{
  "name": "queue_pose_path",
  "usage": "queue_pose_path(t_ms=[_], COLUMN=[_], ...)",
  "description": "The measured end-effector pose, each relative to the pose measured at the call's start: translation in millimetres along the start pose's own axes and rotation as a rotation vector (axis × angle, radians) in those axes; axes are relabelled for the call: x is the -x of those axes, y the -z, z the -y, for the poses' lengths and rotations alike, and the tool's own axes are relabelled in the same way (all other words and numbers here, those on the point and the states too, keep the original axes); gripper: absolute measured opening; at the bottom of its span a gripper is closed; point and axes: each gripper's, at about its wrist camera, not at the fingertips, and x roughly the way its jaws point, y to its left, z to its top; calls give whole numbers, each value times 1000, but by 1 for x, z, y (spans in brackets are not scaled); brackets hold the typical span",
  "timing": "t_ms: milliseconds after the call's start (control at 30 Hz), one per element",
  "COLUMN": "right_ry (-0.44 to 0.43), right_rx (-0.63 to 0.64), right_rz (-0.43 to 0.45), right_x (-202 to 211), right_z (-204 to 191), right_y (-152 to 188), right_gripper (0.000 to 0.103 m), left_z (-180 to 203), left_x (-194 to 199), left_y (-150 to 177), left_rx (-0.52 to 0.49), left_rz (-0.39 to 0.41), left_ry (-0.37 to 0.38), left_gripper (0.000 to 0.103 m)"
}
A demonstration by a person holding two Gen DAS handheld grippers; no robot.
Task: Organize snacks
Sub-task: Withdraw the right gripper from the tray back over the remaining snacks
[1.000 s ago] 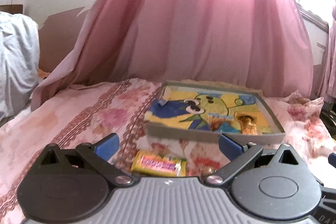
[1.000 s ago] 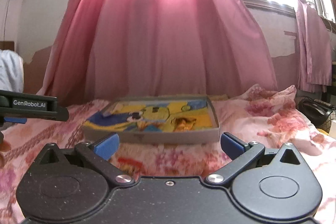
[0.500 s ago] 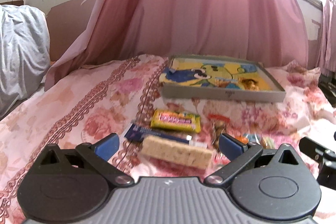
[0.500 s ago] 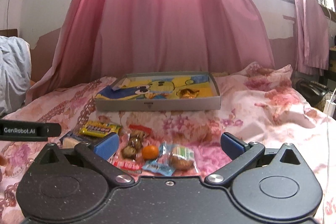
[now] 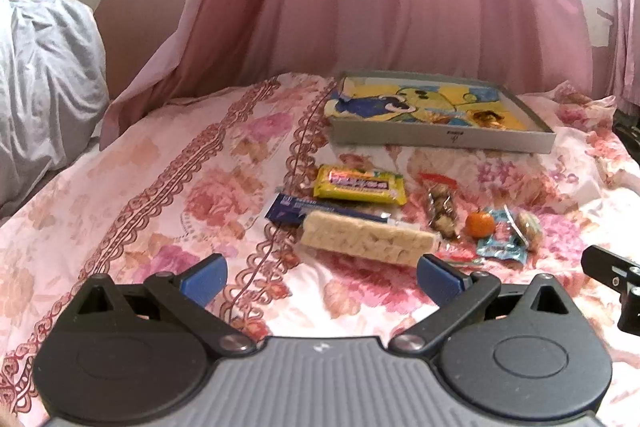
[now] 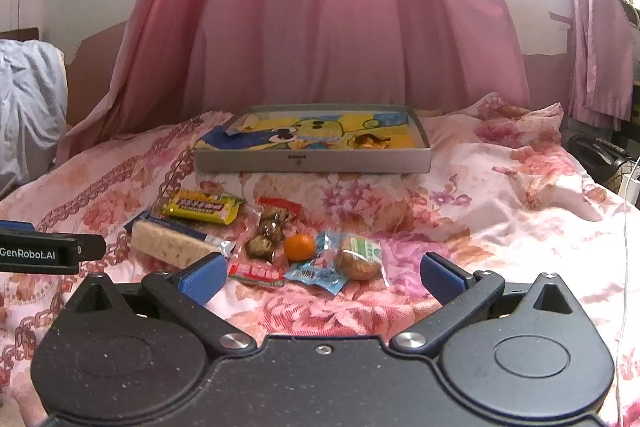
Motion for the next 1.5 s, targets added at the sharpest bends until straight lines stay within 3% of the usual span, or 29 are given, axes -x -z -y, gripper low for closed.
queue_pose_path(t_ms=[433, 733, 1133, 1333, 1500], right_ry=[-78, -111, -119, -161, -197], right_rx=[66, 175, 278, 364, 416], right_rz=[-74, -101, -101, -84, -72], right_x=[-22, -38, -50, -68, -86], right_z=[-15, -34, -52, -63, -71], right_y=[8, 13, 17, 14, 15], right_gripper=[102, 102, 102, 102, 102], left_z=[-14, -20, -47, -49, -48], left_x=[-30, -46, -51, -62, -73], left_y=[3, 3, -2, -12, -27], left_rx=[17, -11, 109, 50, -54], left_rz=[-133, -155, -173, -183, -121], left_ry=[2, -6, -74, -84, -81], left_gripper=[103, 103, 103, 103, 103])
